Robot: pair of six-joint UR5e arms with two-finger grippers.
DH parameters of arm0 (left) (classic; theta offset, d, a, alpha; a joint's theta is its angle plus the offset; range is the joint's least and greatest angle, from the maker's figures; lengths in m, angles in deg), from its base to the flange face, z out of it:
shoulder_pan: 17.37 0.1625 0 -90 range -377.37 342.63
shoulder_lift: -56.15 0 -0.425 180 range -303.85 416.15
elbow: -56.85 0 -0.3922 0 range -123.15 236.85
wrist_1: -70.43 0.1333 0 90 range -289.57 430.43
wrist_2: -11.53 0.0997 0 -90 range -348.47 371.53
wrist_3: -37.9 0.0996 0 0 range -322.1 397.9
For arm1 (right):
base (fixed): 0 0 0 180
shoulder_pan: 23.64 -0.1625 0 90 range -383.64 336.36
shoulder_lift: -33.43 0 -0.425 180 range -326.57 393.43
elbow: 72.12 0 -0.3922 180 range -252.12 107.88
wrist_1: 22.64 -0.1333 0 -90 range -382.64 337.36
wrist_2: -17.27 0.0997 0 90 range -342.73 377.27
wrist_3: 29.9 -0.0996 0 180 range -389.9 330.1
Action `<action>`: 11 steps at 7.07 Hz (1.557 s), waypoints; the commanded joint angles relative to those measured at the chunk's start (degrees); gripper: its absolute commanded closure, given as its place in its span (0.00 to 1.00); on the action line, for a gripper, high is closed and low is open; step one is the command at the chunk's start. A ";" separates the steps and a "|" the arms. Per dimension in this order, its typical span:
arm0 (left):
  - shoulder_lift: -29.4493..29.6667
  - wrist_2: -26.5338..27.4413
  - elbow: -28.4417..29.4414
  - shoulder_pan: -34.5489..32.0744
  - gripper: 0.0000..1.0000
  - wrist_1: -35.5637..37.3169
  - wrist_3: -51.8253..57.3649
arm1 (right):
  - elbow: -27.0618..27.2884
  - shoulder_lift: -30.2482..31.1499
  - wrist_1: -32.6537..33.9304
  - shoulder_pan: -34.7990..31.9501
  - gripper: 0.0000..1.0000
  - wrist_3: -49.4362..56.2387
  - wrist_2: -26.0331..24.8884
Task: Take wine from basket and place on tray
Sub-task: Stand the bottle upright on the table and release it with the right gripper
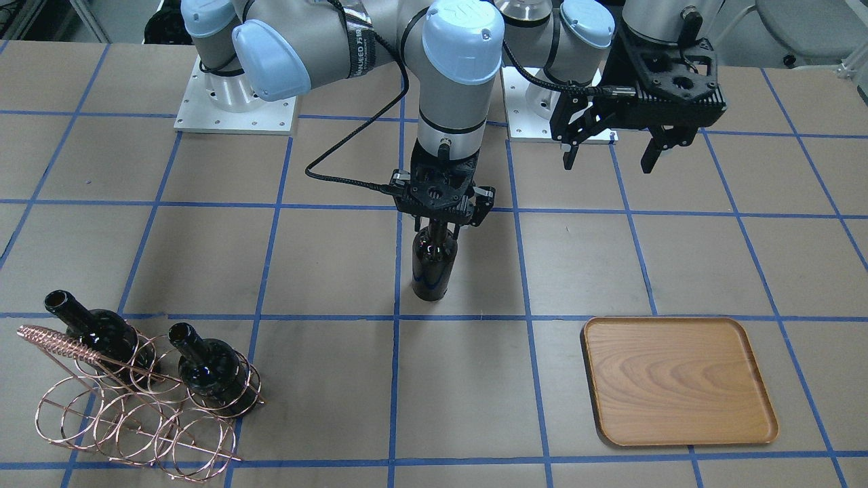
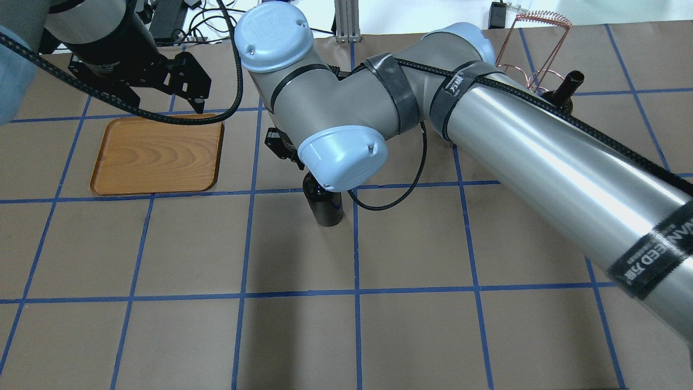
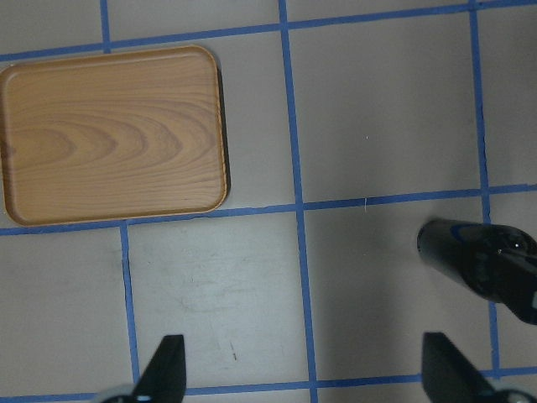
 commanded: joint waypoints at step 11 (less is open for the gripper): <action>9.65 -2.52 0.43 -15.20 0.00 4.18 -20.68 | -2.15 19.78 -20.94 26.32 0.00 39.64 0.18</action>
